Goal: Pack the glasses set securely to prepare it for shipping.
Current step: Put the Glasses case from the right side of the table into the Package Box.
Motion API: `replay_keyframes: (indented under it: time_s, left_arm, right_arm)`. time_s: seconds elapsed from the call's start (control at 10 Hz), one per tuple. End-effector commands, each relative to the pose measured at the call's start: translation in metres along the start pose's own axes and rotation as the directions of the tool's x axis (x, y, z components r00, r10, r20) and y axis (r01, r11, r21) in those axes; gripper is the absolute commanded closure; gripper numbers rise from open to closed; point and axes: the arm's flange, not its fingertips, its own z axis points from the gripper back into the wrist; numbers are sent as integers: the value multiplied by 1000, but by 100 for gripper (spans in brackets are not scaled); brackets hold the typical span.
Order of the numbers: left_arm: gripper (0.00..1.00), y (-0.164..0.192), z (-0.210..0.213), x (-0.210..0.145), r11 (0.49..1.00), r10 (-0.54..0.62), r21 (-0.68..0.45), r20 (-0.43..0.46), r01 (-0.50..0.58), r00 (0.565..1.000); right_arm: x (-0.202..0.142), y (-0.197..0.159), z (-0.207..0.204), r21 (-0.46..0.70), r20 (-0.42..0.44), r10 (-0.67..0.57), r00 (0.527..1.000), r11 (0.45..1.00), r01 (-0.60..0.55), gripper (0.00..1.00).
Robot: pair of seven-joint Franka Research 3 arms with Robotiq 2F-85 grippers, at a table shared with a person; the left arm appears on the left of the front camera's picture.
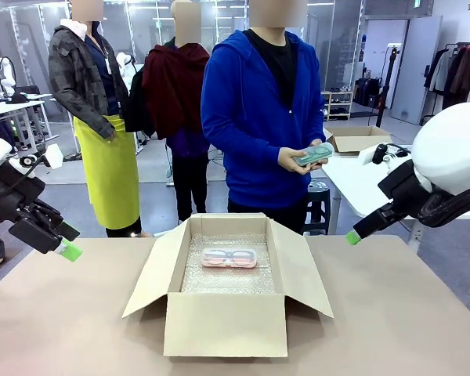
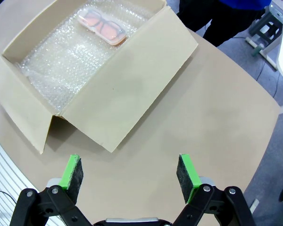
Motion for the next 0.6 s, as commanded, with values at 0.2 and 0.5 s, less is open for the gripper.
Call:
replay_keyframes:
  time_s: [0.2, 0.5]
  left_arm:
    - [0, 1, 3, 0, 1000, -18, -21, 14, 18, 1000]
    - [0, 1, 3, 0, 1000, -18, -21, 14, 18, 1000]
  right_arm:
    - [0, 0, 0, 0, 1, 1, 1000, 1000, -1, 0]
    - [0, 0, 0, 0, 1, 1, 1000, 1000, -1, 0]
